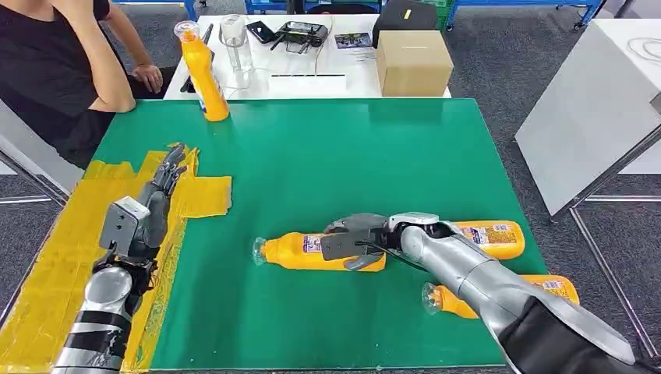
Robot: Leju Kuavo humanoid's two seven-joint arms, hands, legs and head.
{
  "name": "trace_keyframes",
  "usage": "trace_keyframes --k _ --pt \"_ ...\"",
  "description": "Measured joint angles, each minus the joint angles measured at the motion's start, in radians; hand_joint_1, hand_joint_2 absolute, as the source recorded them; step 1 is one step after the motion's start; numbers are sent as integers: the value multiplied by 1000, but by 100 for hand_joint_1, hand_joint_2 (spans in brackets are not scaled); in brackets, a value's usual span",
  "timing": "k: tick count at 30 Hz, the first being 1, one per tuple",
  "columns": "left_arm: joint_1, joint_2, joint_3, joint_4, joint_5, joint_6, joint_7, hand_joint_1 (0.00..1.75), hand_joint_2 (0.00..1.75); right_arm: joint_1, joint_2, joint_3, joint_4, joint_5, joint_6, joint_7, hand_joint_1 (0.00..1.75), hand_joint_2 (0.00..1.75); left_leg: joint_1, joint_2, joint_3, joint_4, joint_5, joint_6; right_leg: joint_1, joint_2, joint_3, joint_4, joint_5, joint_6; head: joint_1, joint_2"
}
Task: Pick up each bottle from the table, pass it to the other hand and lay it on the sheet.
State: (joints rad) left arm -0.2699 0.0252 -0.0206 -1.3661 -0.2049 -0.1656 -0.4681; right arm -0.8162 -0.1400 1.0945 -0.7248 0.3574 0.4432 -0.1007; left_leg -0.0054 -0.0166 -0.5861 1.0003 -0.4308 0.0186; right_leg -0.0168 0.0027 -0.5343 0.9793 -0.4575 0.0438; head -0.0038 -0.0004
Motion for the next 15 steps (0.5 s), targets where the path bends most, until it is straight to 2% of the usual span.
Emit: trace_keyframes --k 4,9,15 --pt "0 0 0 4 2 2 0 0 0 3 -1 17 9 -13 -64 0 175 175 0 0 0 0 0 0 0 0 0 0 0 0 0 0" --pt "0 0 -1 5 2 3 0 0 0 4 -1 28 16 -17 -90 1 175 175 0 1 2 0 0 0 0 0 2 0 0 0 0 0" --pt "22 0 1 -10 6 13 3 0 0 46 18 20 27 12 -282 10 175 175 0 1 2 0 0 0 0 1 2 0 0 0 0 0"
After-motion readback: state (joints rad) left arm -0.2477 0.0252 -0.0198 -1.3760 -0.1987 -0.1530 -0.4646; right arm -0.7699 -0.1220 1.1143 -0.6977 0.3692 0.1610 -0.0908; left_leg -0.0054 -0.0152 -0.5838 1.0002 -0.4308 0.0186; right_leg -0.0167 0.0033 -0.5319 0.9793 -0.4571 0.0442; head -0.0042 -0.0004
